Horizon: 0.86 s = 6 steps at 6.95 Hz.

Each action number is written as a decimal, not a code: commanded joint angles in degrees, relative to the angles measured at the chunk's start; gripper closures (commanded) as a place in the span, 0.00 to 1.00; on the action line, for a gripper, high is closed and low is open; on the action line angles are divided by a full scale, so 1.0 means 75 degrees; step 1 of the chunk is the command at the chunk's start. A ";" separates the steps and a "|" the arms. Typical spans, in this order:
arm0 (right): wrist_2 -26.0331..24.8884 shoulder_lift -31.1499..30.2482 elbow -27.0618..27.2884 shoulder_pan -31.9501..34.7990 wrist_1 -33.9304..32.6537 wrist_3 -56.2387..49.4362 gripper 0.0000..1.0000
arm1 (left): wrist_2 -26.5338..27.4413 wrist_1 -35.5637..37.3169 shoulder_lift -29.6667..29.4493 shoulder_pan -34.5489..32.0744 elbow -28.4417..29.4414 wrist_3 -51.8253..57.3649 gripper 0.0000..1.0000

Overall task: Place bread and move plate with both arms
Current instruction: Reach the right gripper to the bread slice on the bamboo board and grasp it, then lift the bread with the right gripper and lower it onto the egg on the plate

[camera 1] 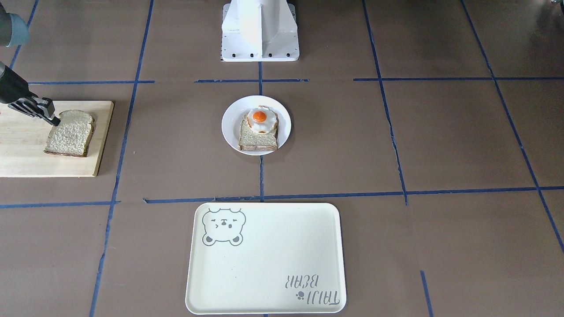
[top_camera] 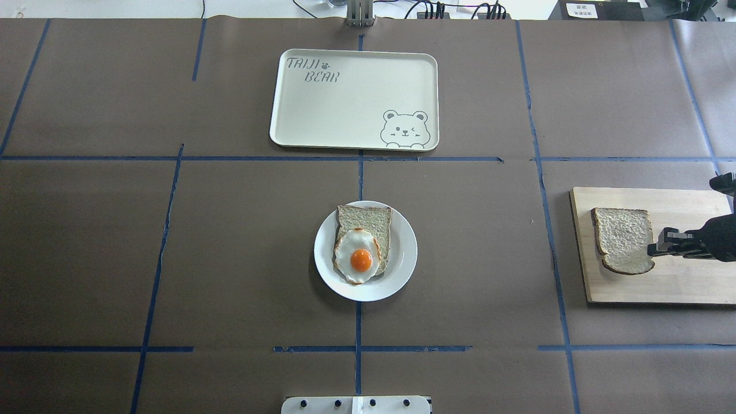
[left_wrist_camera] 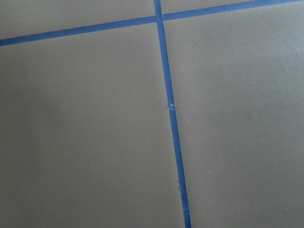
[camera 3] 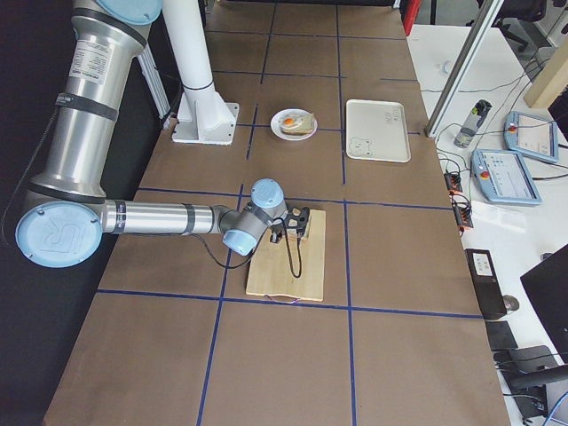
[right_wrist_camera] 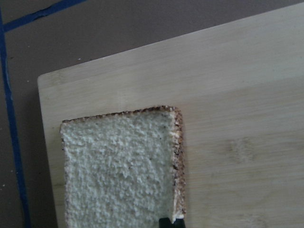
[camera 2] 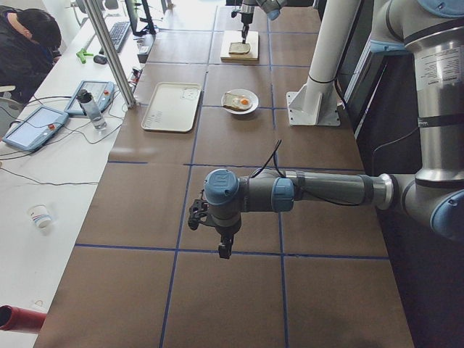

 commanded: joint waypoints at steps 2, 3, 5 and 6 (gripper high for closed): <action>0.0822 0.0458 0.0905 0.0403 -0.0065 -0.0012 1.00 | 0.0017 0.0012 0.0000 0.0000 -0.0030 0.0006 0.00; 0.0954 0.1065 0.0917 0.0464 -0.0100 0.0012 1.00 | 0.0005 0.0000 0.0000 0.0000 -0.0030 0.0006 0.00; 0.0908 0.2690 0.0824 0.0162 -0.1030 0.0093 1.00 | 0.0005 0.0000 0.0000 0.0000 -0.0030 0.0006 0.00; 0.0746 0.3488 0.0812 -0.0223 -0.1571 0.0303 1.00 | -0.0007 0.0000 0.0000 0.0000 -0.0030 0.0006 0.00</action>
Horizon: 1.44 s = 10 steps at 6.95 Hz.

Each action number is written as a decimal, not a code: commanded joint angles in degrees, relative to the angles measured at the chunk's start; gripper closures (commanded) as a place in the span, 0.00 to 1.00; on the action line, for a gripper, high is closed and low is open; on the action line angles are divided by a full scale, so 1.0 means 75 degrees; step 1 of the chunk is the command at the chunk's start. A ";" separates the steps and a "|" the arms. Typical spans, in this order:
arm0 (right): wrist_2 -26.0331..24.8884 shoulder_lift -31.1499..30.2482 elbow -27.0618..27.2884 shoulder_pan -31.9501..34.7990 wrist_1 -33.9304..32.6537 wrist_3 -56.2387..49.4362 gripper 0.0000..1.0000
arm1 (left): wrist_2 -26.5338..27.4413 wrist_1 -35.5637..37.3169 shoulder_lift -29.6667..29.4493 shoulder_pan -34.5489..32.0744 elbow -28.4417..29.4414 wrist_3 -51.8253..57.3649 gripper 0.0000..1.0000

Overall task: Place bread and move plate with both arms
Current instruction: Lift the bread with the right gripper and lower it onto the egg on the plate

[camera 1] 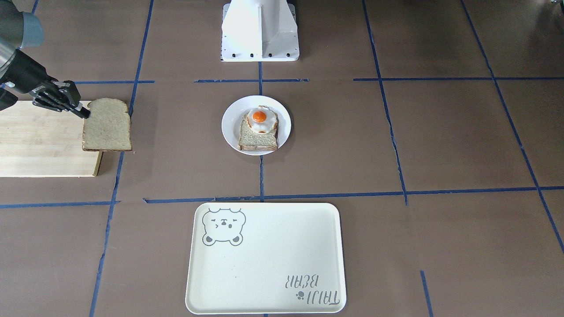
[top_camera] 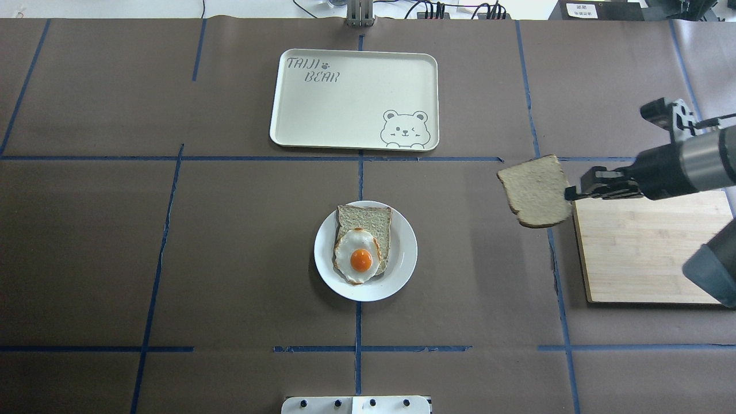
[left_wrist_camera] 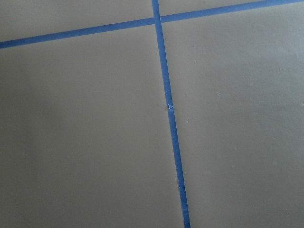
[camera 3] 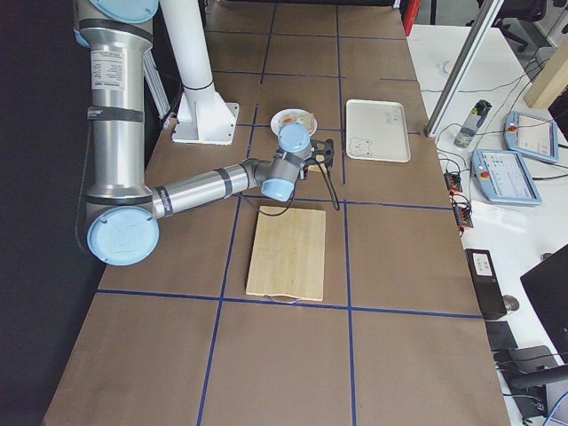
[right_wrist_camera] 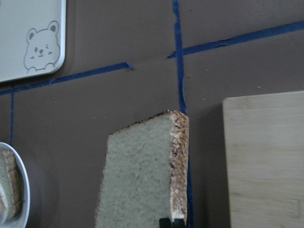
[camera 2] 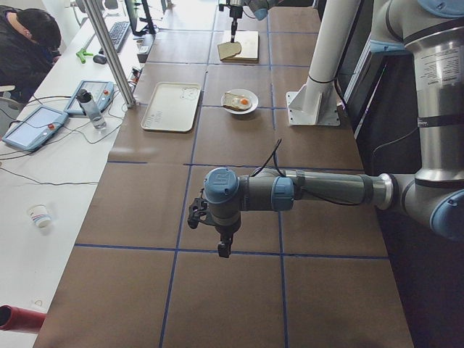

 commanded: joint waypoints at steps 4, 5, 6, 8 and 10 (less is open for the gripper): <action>-0.3910 0.2751 -0.0405 -0.2941 -0.0878 0.3268 1.00 | 0.0029 0.0000 -0.0047 0.0000 0.0000 0.0000 0.00; -0.4604 0.2786 -0.0451 -0.3539 -0.0890 0.3283 1.00 | 0.0029 0.0000 -0.0058 0.0000 0.0000 0.0000 0.00; -0.5017 0.2752 -0.0475 -0.3916 -0.0890 0.3283 1.00 | 0.0029 0.0000 -0.0058 0.0000 0.0000 0.0000 0.00; -0.5313 0.2670 -0.0498 -0.4247 -0.0890 0.3283 1.00 | 0.0029 0.0000 -0.0058 0.0000 0.0000 0.0000 0.00; -0.5314 0.2542 -0.0522 -0.4248 -0.0878 0.3260 0.97 | 0.0029 0.0000 -0.0058 0.0000 0.0000 0.0000 0.00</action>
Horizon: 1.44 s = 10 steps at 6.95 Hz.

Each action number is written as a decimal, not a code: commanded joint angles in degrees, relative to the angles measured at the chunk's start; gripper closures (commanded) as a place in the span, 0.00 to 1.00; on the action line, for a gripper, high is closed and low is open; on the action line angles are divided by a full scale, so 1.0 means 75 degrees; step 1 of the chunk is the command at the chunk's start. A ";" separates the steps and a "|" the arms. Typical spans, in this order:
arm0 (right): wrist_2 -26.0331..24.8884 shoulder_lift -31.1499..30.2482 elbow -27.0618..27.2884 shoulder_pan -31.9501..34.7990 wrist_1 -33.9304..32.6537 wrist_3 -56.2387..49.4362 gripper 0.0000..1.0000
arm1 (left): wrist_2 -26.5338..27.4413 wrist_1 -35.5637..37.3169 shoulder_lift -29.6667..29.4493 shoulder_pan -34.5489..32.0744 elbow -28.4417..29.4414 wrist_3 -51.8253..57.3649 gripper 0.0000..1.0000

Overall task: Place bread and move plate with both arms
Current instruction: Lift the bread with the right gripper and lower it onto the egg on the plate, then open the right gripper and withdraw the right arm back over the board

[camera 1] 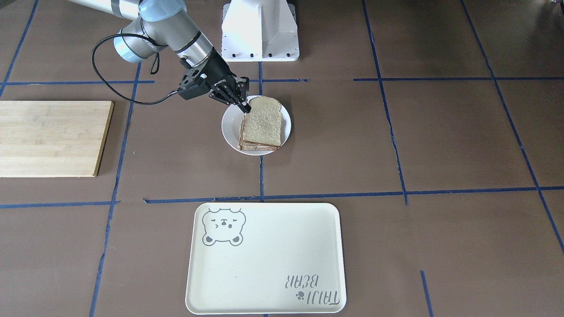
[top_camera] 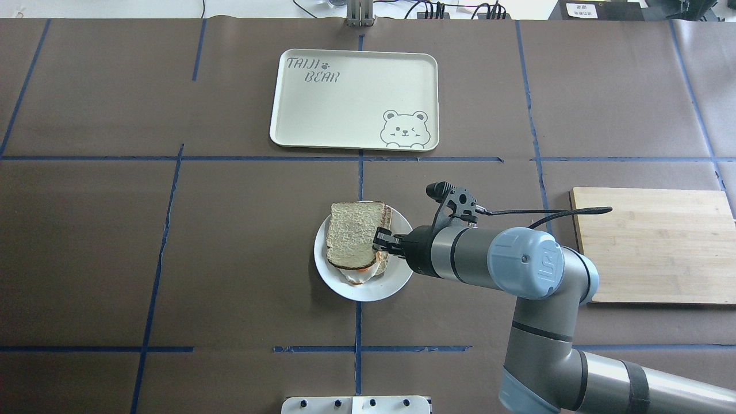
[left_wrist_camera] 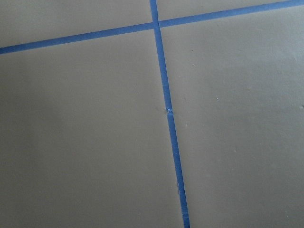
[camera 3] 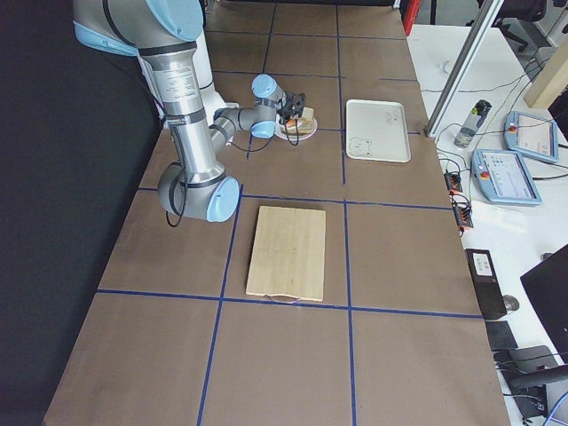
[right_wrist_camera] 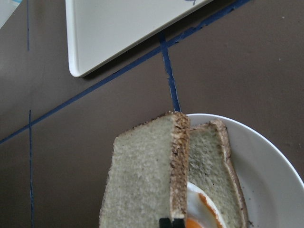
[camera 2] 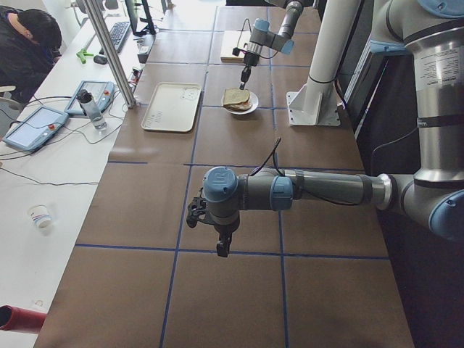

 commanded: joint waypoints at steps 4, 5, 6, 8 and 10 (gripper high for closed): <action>-0.0282 -0.0321 0.0002 -0.0020 -0.0002 -0.0041 0.00 | 0.0000 0.0000 0.0000 0.0000 0.0000 0.0000 0.00; -0.0086 -0.0323 0.0025 0.0061 -0.0107 -0.0297 0.00 | 0.0000 -0.0012 -0.0012 0.0000 0.0000 0.0000 0.00; 0.0751 -0.0218 0.0106 0.0549 -0.0978 -0.0648 0.00 | 0.0000 -0.0012 -0.0023 0.0000 0.0000 0.0000 0.00; 0.2522 0.0052 0.0258 0.1802 -0.2678 -0.2119 0.00 | 0.0000 -0.0012 -0.0024 0.0000 -0.0023 0.0012 0.00; 0.3765 -0.0006 0.0633 0.2997 -0.4516 -0.4062 0.00 | 0.0023 -0.0012 -0.0047 0.0012 -0.0035 -0.0023 0.00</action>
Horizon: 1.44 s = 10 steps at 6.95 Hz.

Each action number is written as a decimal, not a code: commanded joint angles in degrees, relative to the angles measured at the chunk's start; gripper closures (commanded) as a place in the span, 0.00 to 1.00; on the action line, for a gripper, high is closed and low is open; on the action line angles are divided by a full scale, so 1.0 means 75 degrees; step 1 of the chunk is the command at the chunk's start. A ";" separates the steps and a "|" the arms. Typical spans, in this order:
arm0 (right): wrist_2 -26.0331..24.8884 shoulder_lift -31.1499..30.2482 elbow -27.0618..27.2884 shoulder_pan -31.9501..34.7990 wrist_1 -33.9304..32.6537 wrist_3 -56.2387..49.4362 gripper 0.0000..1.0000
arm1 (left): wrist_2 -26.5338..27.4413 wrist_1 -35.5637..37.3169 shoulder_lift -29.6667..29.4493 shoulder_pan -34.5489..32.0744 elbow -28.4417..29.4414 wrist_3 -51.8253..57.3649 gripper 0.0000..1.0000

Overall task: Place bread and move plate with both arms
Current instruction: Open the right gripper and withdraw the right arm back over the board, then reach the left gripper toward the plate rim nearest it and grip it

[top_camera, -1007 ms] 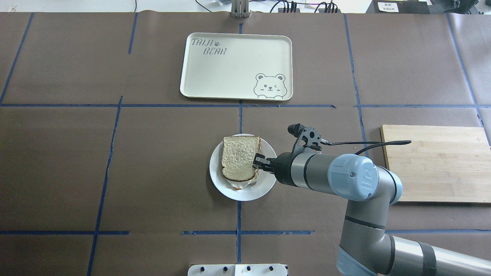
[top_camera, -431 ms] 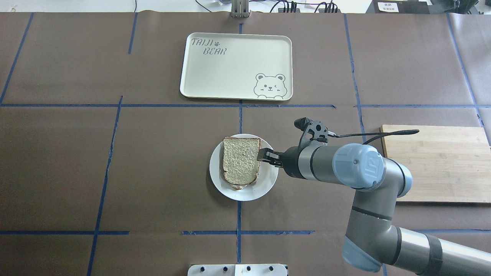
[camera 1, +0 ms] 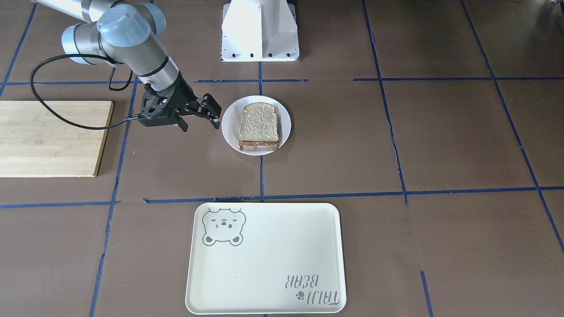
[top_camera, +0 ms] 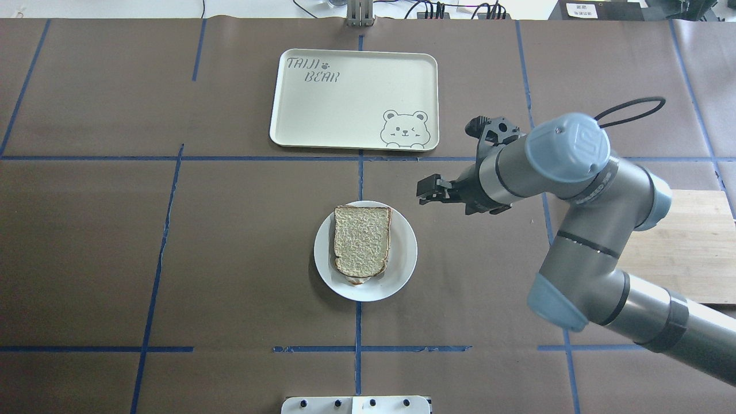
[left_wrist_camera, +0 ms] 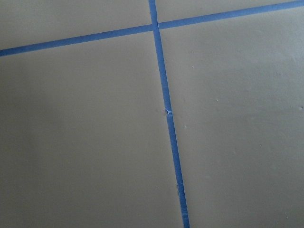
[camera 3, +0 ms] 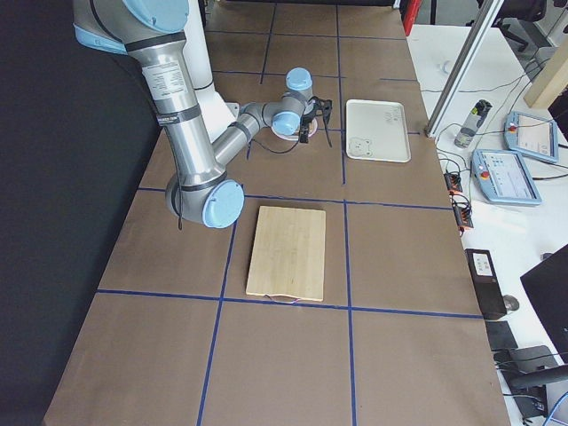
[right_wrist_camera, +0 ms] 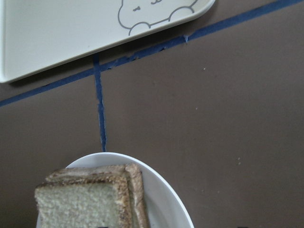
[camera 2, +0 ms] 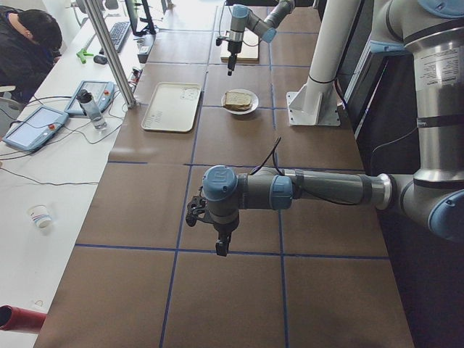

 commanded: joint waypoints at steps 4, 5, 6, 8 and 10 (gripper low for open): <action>0.1320 -0.1184 0.0952 0.2971 -0.4274 -0.7344 0.00 | -0.0035 -0.0966 -0.0593 0.0032 0.0191 -0.0061 0.00; 0.1823 -0.2130 0.1246 0.3813 -0.4243 -0.8772 0.00 | -0.0058 -0.1147 -0.0654 0.0090 0.0204 -0.0084 0.00; 0.2118 -0.2882 0.1273 0.4726 -0.4255 -1.0433 0.00 | -0.0174 -0.1183 -0.0829 0.0311 0.0169 -0.0189 0.00; 0.2332 -0.4150 0.1250 0.6217 -0.4220 -1.2410 0.00 | -0.0736 -0.1358 -0.0900 0.0628 0.0006 -0.1450 0.00; 0.2297 -0.4927 0.1005 0.6901 -0.4208 -1.3178 0.00 | -0.0738 -0.3410 -0.0831 0.1864 -0.0217 -0.3688 0.00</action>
